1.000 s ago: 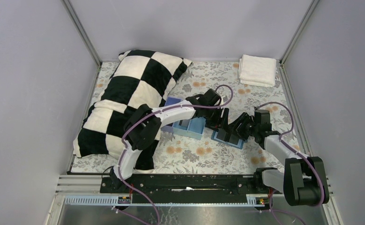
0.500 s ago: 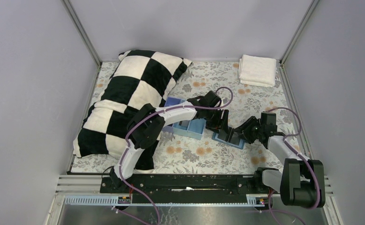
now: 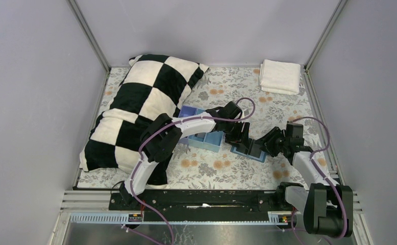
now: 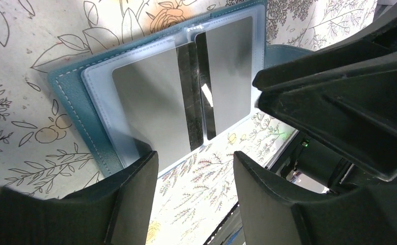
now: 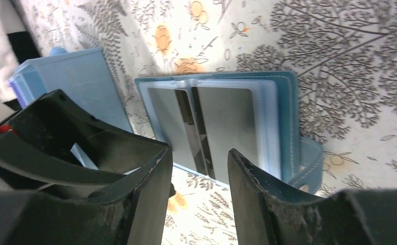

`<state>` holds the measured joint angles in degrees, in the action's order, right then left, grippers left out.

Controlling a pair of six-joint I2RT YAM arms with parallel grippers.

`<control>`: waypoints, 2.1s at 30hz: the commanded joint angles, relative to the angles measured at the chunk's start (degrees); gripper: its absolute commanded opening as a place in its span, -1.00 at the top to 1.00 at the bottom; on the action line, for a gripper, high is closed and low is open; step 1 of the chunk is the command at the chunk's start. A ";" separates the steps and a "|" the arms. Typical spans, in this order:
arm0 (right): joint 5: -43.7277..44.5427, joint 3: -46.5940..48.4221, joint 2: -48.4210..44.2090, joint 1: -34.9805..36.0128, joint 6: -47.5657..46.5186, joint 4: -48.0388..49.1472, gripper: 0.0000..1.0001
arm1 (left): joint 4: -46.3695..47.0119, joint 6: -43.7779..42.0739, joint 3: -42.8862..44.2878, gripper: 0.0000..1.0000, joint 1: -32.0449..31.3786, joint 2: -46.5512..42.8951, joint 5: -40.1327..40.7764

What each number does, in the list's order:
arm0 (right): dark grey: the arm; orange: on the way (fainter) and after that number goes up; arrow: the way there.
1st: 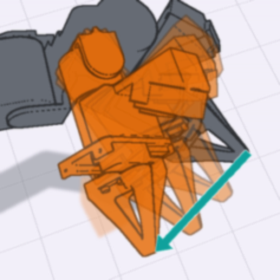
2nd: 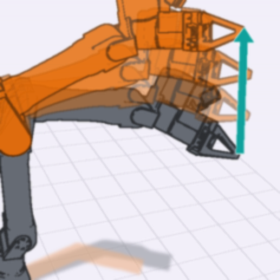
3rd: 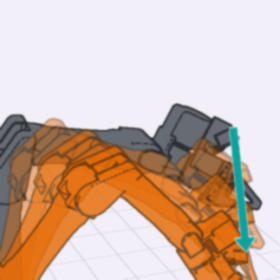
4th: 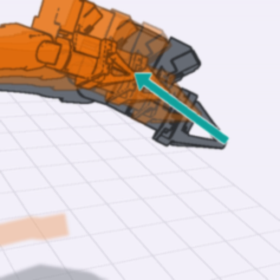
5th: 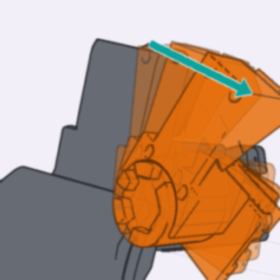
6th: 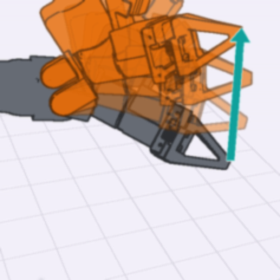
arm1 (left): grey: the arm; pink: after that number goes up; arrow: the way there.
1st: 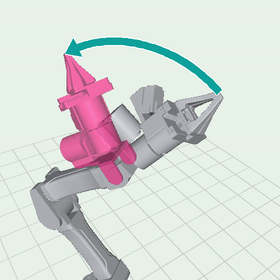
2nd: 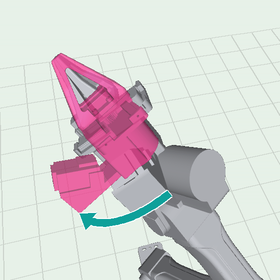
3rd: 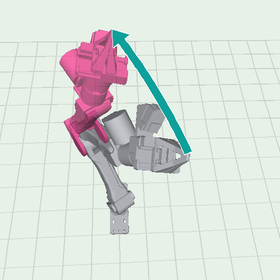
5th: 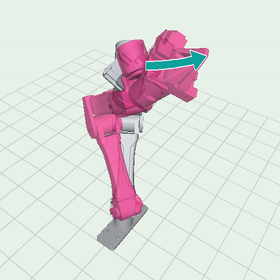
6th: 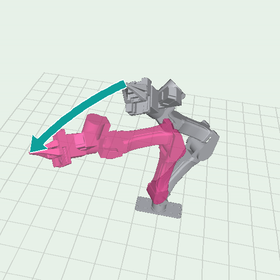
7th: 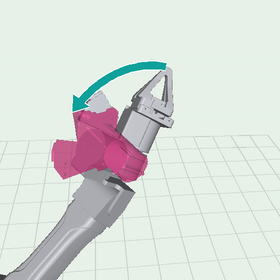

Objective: Take the credit cards out of the card holder
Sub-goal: Remove the credit card from the card holder.

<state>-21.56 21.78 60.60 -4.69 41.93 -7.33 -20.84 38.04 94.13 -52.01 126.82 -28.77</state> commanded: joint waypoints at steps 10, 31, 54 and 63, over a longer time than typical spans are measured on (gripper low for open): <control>-10.73 -0.29 7.23 0.17 5.45 13.48 0.06 | 0.75 -0.81 2.87 -0.18 1.31 -0.67 1.23; -9.76 -6.63 14.02 0.64 7.32 21.96 0.16 | 0.55 -0.93 1.83 -0.15 1.98 1.09 1.11; -15.26 -8.93 19.60 0.60 9.09 32.54 0.51 | 1.13 -1.09 0.27 -0.13 1.88 2.22 -0.06; -15.01 -8.72 18.65 0.61 8.06 30.21 1.00 | 1.78 -0.86 -0.78 -0.12 1.72 1.50 0.08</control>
<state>-36.91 13.41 79.77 -4.43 50.92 24.80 -19.99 37.60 94.37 -49.95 127.98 -29.04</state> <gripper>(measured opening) 0.027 0.565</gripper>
